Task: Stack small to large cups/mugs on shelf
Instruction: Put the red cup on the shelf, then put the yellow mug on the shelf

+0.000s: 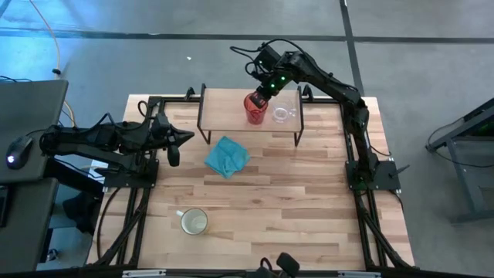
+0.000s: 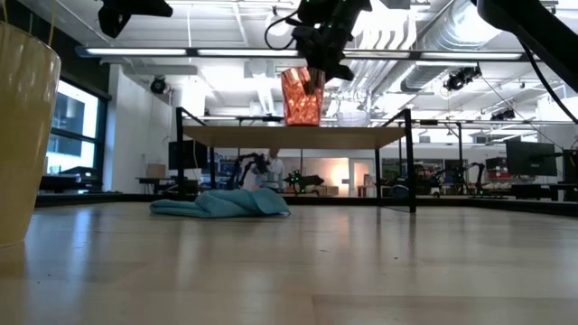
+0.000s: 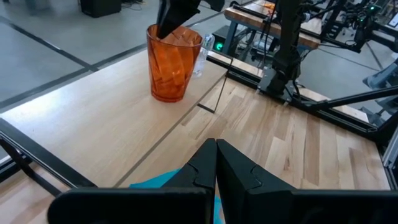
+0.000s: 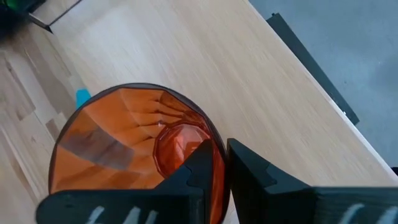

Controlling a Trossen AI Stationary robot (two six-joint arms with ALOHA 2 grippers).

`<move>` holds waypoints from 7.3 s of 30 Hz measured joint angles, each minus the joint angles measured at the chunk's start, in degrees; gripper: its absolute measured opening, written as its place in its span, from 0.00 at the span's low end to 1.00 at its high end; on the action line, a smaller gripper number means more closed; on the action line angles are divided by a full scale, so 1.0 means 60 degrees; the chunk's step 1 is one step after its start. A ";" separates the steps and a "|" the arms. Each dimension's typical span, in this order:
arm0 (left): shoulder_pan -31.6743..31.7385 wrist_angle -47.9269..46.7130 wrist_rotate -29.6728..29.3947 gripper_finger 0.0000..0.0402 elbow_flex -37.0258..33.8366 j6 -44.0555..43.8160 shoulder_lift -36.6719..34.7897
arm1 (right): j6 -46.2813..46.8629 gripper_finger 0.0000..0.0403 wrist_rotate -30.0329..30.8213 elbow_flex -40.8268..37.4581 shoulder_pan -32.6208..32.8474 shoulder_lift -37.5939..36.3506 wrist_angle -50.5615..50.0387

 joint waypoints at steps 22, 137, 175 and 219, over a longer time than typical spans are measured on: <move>0.0002 0.0002 0.0246 0.00 0.0000 -0.0161 0.0000 | 0.0203 0.09 -0.0123 0.0000 -0.0040 0.0000 0.0532; -0.4870 -0.4361 0.3683 0.45 0.2838 -0.4426 0.6452 | 0.4175 0.20 0.2703 -0.4207 0.7162 -0.3632 -0.1656; -0.4863 -0.4386 0.3245 0.33 0.2820 -0.4254 0.7550 | 0.4073 0.20 0.2739 -0.4207 0.7160 -0.3639 -0.1714; -0.4863 -0.4550 0.2821 0.04 0.2845 -0.3519 0.8220 | 0.4182 0.20 0.2681 -0.4207 0.7289 -0.3643 -0.1860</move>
